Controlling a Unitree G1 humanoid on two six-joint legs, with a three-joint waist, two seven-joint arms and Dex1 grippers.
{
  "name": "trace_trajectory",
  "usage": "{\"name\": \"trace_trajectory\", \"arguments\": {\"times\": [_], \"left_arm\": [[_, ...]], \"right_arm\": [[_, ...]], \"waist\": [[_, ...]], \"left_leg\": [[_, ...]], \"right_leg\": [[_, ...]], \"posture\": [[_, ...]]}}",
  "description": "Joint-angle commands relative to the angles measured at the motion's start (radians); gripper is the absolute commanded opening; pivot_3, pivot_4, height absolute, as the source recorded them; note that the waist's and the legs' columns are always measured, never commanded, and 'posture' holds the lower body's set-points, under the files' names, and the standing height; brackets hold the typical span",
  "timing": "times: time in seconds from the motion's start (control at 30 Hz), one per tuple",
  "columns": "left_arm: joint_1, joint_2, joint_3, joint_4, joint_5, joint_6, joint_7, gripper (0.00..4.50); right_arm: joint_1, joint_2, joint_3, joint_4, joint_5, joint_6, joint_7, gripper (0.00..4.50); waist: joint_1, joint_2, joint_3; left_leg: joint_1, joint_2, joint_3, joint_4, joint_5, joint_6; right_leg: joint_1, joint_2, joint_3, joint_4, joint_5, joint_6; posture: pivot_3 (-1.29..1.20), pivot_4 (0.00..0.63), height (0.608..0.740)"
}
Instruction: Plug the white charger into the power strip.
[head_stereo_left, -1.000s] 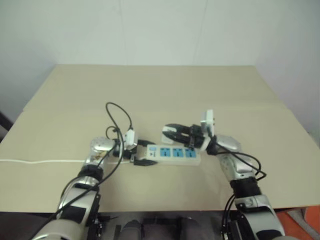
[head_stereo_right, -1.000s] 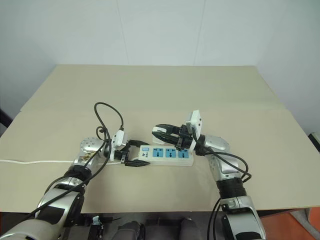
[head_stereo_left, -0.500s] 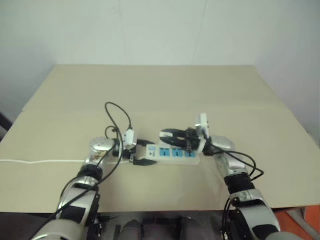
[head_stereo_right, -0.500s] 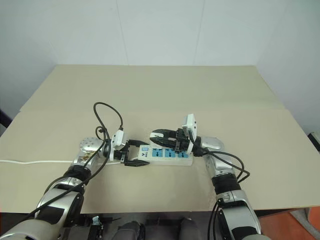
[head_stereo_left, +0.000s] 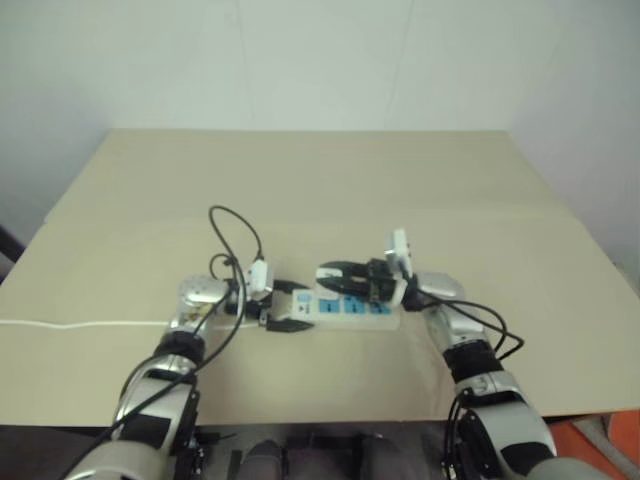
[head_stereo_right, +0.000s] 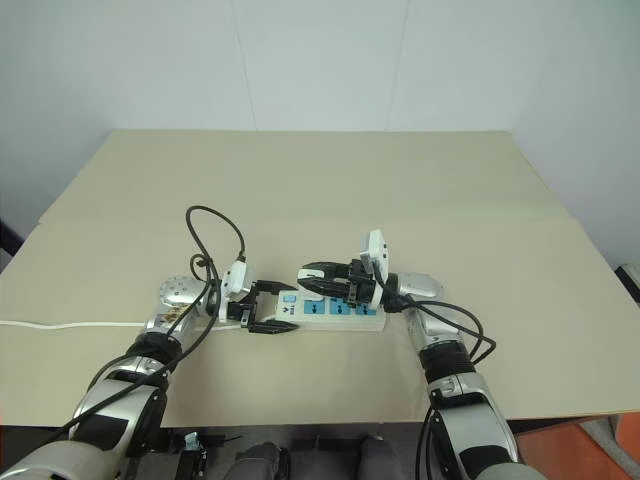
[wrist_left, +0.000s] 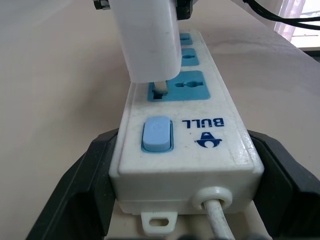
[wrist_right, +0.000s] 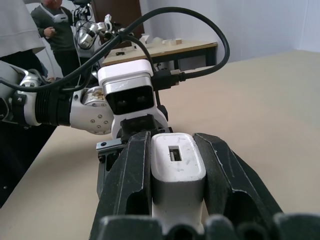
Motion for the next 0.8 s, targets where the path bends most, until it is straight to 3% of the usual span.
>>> {"name": "trace_trajectory", "arguments": {"times": [0.03, 0.8], "left_arm": [[-0.002, 0.005, 0.013, -0.035, -0.02, 0.002, 0.0, 3.31], [-0.012, 0.003, 0.015, -0.024, -0.022, 0.003, -0.005, 3.31]], "right_arm": [[-0.022, -0.008, -0.018, 0.016, -0.006, -0.034, 0.011, 1.11], [-0.045, -0.001, 0.016, 0.196, -0.086, -0.176, 0.046, 1.11]], "waist": [[-0.001, 0.0, 0.0], [-0.001, 0.0, 0.0]], "left_leg": [[0.0, 0.0, 0.0, 0.0, 0.0, 0.0], [0.001, 0.0, 0.0, 0.0, 0.0, 0.0]], "right_leg": [[0.0, 0.0, 0.0, 0.0, 0.0, 0.0], [0.0, 0.0, 0.0, 0.0, 0.0, 0.0]], "posture": [[0.0, 0.15, 0.74], [0.0, 0.15, 0.74]]}}
